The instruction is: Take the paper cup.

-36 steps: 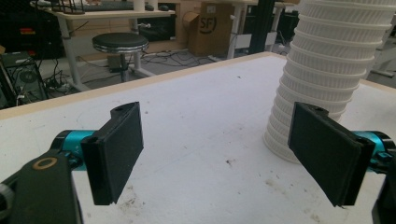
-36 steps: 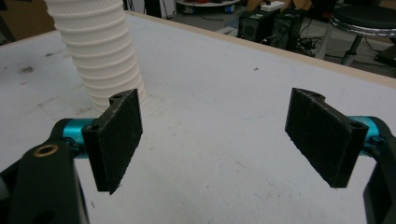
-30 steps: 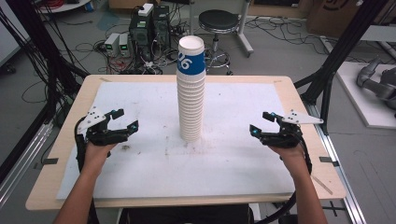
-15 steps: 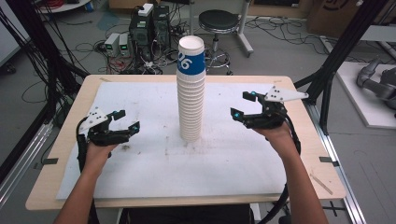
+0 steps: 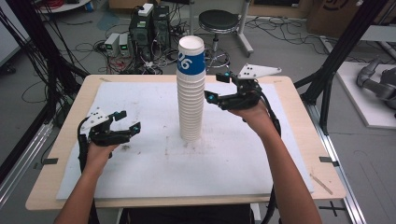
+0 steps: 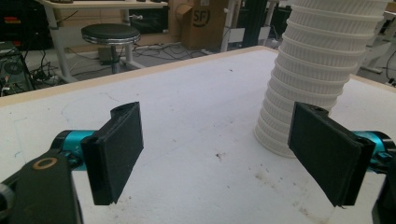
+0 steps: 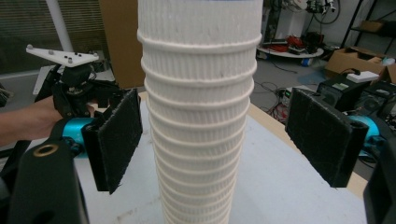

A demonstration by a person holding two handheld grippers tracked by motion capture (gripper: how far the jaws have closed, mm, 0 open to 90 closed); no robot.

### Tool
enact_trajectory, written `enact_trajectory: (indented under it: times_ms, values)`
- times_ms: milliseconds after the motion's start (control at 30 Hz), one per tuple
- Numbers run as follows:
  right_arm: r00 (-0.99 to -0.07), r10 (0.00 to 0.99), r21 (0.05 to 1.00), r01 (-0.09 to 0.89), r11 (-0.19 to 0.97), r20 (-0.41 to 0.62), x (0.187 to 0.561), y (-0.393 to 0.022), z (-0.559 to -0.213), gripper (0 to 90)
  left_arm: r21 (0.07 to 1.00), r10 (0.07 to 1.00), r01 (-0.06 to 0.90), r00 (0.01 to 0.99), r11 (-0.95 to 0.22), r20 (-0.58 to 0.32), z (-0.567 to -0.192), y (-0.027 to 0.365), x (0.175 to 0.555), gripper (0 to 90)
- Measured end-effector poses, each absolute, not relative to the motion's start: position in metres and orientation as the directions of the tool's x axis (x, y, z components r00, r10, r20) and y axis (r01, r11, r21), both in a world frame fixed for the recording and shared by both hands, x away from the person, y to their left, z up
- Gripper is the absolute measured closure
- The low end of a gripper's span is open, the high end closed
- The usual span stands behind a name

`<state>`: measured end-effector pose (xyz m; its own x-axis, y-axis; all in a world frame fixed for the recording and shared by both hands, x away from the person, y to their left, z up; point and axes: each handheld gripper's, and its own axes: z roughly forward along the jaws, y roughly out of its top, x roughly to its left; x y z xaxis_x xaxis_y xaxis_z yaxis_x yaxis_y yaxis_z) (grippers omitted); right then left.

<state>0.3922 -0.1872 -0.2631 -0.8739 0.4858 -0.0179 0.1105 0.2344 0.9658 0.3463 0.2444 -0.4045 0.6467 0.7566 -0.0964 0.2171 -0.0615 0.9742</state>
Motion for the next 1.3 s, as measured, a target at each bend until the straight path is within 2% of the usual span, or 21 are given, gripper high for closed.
enact_trajectory:
  times_ms: [300,533,700,900,1067,1233,1300]
  values:
    - [-0.895,0.446,0.963,0.127,0.24,0.007,0.404,-0.164,-0.258,19.2,0.973,0.759,0.224,0.644,-0.062,-0.1,-0.405,0.245,0.347,18.2]
    - [-0.896,0.445,0.961,0.135,0.241,0.014,0.413,-0.148,-0.263,14.5,0.975,0.768,0.214,0.633,-0.054,-0.097,-0.404,0.246,0.347,18.1]
    - [-0.886,0.464,0.959,0.122,0.257,-0.011,0.412,-0.144,-0.261,15.7,0.981,0.77,0.189,0.633,-0.049,-0.084,-0.395,0.248,0.346,18.2]
    - [-0.887,0.461,0.955,0.123,0.269,-0.016,0.41,-0.146,-0.26,16.2,0.988,0.755,0.148,0.652,-0.039,-0.068,-0.37,0.249,0.348,18.1]
    - [-0.888,0.458,0.955,0.118,0.271,-0.02,0.41,-0.147,-0.26,16.2,0.992,0.716,0.114,0.697,-0.058,-0.038,-0.331,0.245,0.356,18.0]
    - [-0.891,0.454,0.957,0.114,0.266,-0.02,0.41,-0.147,-0.261,16.4,0.997,0.655,0.058,0.756,-0.052,-0.01,-0.275,0.229,0.369,18.0]
    - [-0.891,0.454,0.957,0.114,0.266,-0.02,0.41,-0.147,-0.261,16.4,0.997,0.646,0.054,0.763,-0.054,-0.006,-0.266,0.225,0.371,18.0]
